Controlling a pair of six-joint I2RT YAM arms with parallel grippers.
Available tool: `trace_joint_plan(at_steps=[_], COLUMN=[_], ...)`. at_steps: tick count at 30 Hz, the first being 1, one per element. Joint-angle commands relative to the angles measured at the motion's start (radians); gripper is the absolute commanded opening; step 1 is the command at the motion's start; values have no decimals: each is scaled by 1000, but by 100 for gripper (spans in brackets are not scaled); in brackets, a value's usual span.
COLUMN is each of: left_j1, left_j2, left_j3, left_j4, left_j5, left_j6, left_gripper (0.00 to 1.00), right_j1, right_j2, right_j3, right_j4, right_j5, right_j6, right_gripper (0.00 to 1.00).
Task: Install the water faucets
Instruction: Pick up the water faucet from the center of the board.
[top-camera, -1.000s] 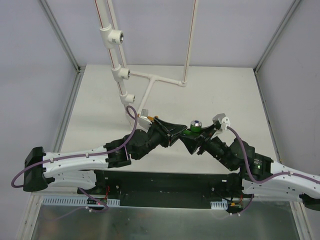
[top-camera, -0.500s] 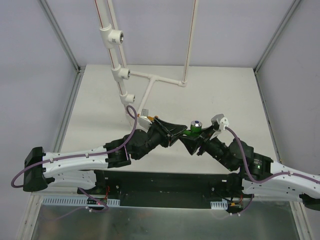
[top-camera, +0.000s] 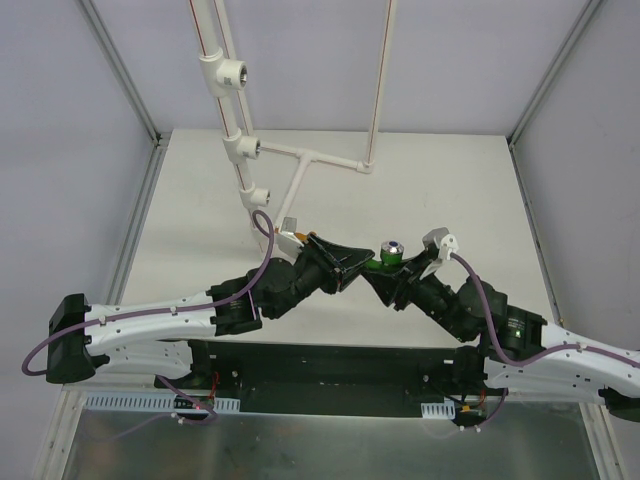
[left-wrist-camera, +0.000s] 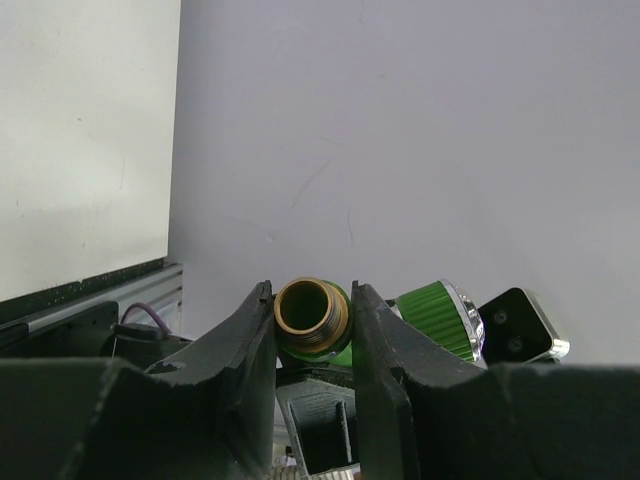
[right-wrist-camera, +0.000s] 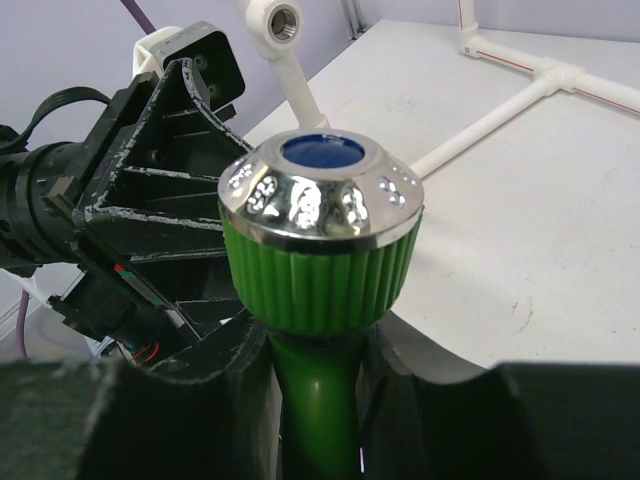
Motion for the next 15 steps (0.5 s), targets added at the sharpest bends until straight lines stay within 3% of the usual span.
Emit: trace_joint_plan(at_steps=[1, 13, 15], left_j1=[-2, 5, 5], left_j2=[-11, 25, 20], left_j3=[51, 72, 66], left_j4=[58, 77, 93], left_j5=[47, 106, 107], left_j6=[13, 43, 46], left_gripper=[0, 0, 11], right_j1=[1, 3, 0], right_j2=[3, 15, 15], right_j3=[33, 39, 39], right_j4=[15, 4, -1], right_j5=[-3, -49, -53], right_j6=[3, 4, 7], right_gripper=[0, 0, 0])
